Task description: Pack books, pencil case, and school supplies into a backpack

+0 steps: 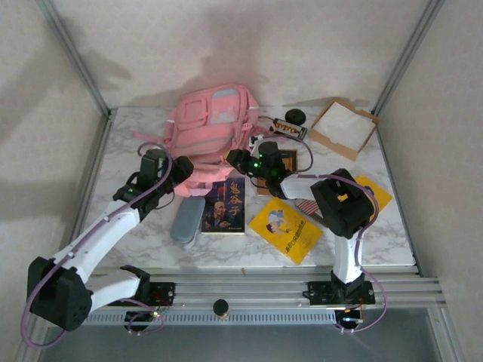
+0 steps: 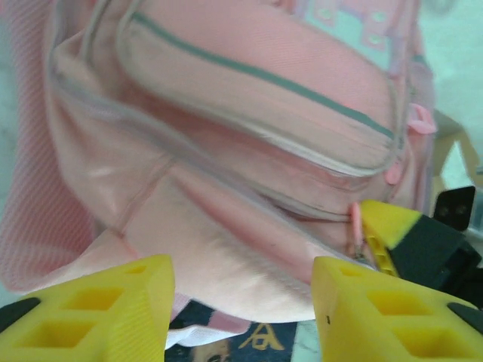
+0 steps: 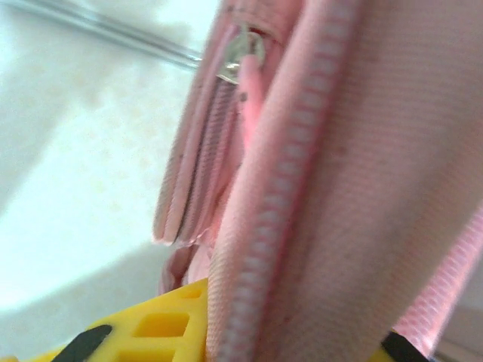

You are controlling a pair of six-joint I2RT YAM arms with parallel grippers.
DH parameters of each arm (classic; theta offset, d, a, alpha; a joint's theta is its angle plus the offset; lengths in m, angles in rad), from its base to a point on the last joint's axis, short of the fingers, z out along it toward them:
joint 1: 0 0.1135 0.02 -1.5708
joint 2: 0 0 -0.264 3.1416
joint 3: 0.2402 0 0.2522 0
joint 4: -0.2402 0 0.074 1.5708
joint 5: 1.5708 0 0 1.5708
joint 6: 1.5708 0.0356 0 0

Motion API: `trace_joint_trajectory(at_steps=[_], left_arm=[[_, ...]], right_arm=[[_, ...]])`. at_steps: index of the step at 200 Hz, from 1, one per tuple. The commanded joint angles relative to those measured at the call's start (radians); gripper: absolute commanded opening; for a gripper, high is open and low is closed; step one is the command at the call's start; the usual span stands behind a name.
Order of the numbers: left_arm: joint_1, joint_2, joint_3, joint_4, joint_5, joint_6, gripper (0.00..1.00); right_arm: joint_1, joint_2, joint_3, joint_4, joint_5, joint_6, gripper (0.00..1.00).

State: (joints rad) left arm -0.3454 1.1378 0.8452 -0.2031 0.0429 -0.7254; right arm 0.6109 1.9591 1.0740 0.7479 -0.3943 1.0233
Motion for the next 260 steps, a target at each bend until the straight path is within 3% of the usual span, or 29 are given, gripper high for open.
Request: trace_joint_trajectory(at_steps=[1,17,31,44,62,83,105,125,143,163,193,207,260], left_arm=[[-0.052,0.012,0.073,0.069,0.0,0.195,0.6],[-0.072,0.063,0.082,0.106,-0.048,0.3,0.66],[-0.066,0.143,0.129,0.1,-0.071,0.373,0.68],[-0.063,0.201,0.183,0.091,0.002,0.456,0.7],[-0.064,0.224,0.172,0.166,0.088,0.538,0.71],[-0.057,0.216,0.138,0.226,0.117,0.594,0.71],[-0.041,0.203,0.129,0.274,0.202,0.519,0.7],[-0.041,0.195,0.108,0.353,0.181,0.338,0.68],[-0.041,0.247,0.189,0.244,0.119,0.113,0.68],[-0.042,0.286,0.271,0.141,0.141,-0.017,0.68],[-0.049,0.327,0.337,-0.009,0.062,-0.045,0.62],[-0.049,0.359,0.364,-0.067,0.078,-0.046,0.6],[-0.083,0.408,0.373,-0.093,0.048,-0.045,0.53]], right_arm=[[-0.029,-0.003,0.023,0.372,-0.136,-0.178,0.22],[-0.039,-0.011,0.004,0.443,-0.133,-0.159,0.22],[-0.036,-0.028,0.025,0.382,-0.122,-0.194,0.19],[-0.034,-0.047,0.03,0.308,-0.088,-0.227,0.18],[-0.043,-0.045,0.034,0.359,-0.12,-0.22,0.16],[-0.045,-0.041,0.074,0.342,-0.157,-0.281,0.15],[-0.055,-0.03,0.114,0.322,-0.185,-0.307,0.14],[-0.054,-0.052,0.118,0.282,-0.135,-0.336,0.12],[-0.054,-0.06,0.129,0.251,-0.102,-0.329,0.09],[-0.051,-0.063,0.146,0.208,-0.101,-0.329,0.07],[-0.051,-0.077,0.142,0.204,-0.1,-0.326,0.05],[-0.048,-0.078,0.154,0.186,-0.099,-0.326,0.05],[-0.042,-0.078,0.172,0.17,-0.087,-0.307,0.01]])
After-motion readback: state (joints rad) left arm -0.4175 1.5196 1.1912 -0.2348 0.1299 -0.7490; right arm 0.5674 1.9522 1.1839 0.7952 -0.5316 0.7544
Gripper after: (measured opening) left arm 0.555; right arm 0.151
